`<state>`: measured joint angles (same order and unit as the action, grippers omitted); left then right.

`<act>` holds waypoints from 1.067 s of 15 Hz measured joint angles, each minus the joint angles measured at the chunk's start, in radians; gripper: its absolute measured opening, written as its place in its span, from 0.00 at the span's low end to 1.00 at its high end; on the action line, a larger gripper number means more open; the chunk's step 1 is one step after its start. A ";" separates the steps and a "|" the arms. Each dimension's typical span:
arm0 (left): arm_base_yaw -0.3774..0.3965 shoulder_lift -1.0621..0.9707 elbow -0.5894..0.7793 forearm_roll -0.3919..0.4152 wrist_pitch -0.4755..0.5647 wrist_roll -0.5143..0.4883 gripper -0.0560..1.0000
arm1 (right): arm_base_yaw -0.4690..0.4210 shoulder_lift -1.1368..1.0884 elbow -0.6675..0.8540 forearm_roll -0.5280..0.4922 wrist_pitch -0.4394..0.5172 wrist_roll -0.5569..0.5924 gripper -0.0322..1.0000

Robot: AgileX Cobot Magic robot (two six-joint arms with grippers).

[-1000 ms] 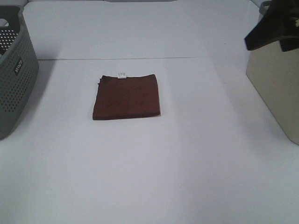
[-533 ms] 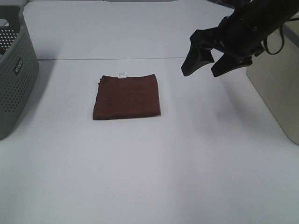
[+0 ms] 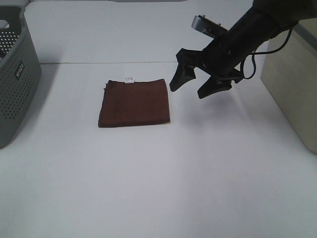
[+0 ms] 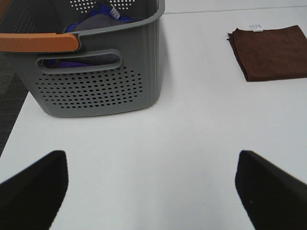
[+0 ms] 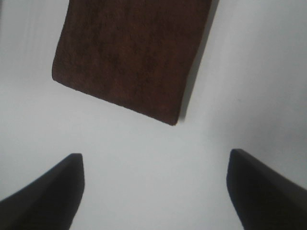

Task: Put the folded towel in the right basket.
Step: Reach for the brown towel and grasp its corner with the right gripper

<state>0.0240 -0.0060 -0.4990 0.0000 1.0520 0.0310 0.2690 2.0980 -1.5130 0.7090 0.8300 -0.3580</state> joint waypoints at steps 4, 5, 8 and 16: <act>0.000 0.000 0.000 0.000 0.000 0.000 0.89 | 0.000 0.126 -0.120 0.056 0.028 -0.009 0.80; 0.000 0.000 0.000 0.000 0.000 0.000 0.89 | 0.000 0.159 -0.151 0.057 0.045 -0.011 0.80; 0.000 0.000 0.000 0.000 0.000 0.000 0.89 | 0.000 0.255 -0.245 0.061 0.065 -0.014 0.80; 0.000 0.000 0.000 0.000 0.000 0.000 0.89 | 0.000 0.421 -0.456 0.090 0.067 -0.015 0.79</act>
<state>0.0240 -0.0060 -0.4990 0.0000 1.0520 0.0310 0.2690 2.5190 -1.9690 0.7990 0.8970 -0.3730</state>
